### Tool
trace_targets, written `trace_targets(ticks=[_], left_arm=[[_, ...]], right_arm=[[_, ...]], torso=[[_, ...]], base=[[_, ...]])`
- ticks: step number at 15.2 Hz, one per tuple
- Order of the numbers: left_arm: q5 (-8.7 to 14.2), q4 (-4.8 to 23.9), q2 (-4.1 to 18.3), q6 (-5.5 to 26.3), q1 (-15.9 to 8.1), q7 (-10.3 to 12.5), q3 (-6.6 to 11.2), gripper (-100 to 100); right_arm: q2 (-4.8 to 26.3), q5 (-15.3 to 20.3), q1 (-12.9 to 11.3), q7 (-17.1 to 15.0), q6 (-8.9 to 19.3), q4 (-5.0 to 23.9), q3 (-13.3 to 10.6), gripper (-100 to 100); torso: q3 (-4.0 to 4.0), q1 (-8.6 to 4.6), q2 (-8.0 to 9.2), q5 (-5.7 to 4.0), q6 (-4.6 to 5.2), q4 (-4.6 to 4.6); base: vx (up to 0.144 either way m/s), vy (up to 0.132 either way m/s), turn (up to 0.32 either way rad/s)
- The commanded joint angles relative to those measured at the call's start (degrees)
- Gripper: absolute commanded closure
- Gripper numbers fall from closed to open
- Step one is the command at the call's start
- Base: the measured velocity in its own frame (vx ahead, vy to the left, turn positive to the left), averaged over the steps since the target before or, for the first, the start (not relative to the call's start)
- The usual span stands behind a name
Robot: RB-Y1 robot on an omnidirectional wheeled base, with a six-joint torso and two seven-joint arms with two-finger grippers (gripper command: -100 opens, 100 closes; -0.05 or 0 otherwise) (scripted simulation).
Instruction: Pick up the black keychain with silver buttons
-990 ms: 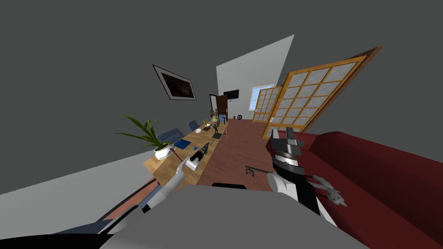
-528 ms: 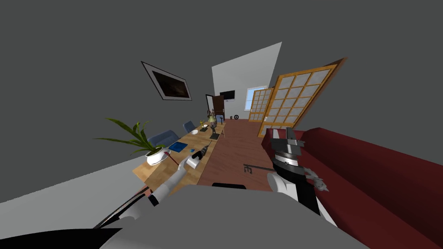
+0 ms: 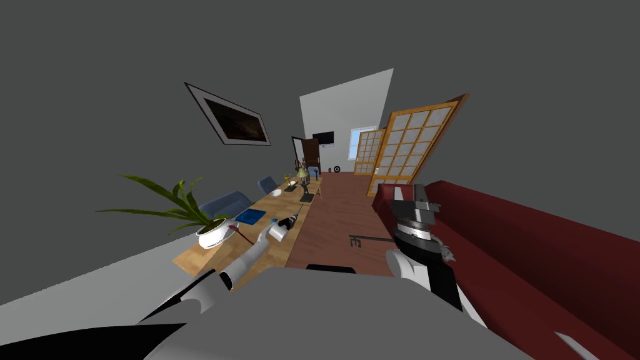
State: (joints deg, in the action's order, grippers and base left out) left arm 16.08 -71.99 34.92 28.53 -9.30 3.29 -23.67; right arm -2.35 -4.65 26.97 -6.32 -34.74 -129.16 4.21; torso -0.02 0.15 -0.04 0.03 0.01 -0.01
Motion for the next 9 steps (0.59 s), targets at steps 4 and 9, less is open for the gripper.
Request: trace_targets(ticks=[4, 9], left_arm=[[2.35, 6.44, 1.41, 5.80, -3.92, -0.39, -2.71, -100], [3.64, 9.85, 2.23, 10.06, -6.03, -0.56, -4.26, -100]], right_arm=[[0.00, 0.00, 0.00, 0.00, 0.00, 0.00, 0.00, 0], [0.00, 0.00, 0.00, 0.00, 0.00, 0.00, 0.00, 0]], torso=[[-0.01, 0.00, -0.01, 0.00, -0.01, -0.01], [-0.01, -0.04, -0.01, -0.01, 0.00, 0.00]], base=[[-0.006, 0.031, -0.136], [-0.007, 0.023, -0.125]])
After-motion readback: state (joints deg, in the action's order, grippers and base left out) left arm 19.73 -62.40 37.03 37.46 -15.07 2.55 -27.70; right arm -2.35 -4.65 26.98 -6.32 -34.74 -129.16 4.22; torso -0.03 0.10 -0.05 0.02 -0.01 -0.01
